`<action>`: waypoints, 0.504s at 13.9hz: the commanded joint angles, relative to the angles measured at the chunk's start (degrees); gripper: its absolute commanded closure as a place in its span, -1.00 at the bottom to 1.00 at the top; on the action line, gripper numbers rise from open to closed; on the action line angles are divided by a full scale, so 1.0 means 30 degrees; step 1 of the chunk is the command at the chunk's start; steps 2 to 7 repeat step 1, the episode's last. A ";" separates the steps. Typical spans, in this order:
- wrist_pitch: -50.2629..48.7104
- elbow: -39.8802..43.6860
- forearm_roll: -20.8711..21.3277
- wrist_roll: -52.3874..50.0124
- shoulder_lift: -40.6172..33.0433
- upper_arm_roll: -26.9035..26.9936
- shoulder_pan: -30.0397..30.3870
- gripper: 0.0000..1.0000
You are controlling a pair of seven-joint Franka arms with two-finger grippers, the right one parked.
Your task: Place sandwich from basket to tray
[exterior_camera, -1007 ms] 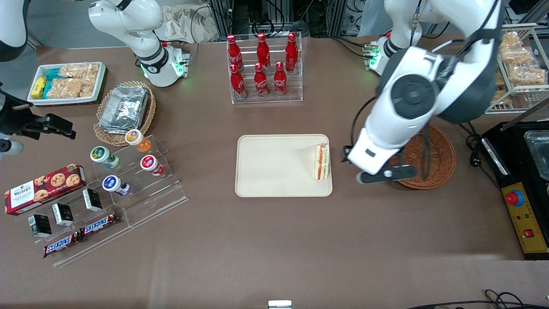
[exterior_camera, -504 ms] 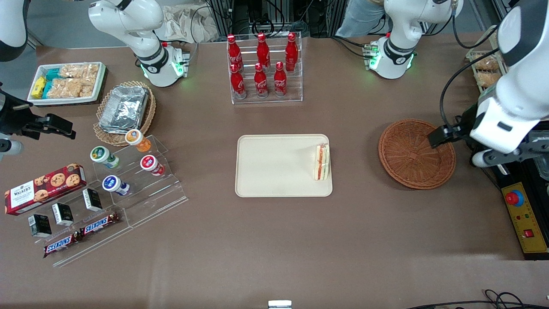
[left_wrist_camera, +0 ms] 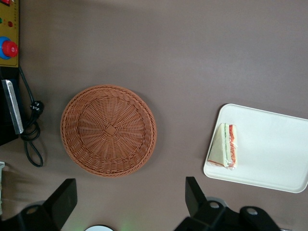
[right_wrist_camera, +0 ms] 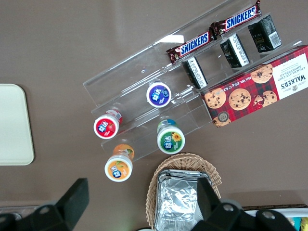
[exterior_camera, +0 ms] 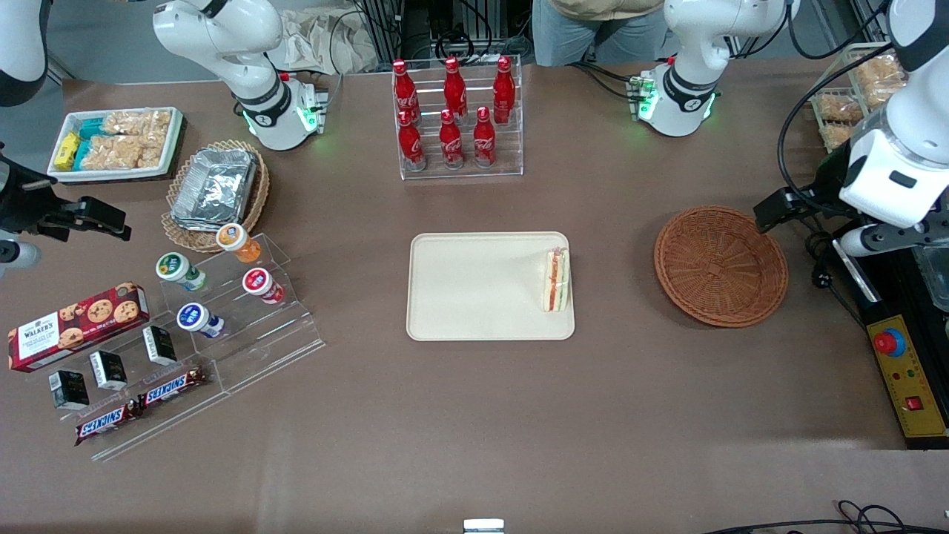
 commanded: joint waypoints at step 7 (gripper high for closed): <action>0.0025 -0.0812 -0.0136 0.0131 -0.0934 -0.0480 0.0678 -1.00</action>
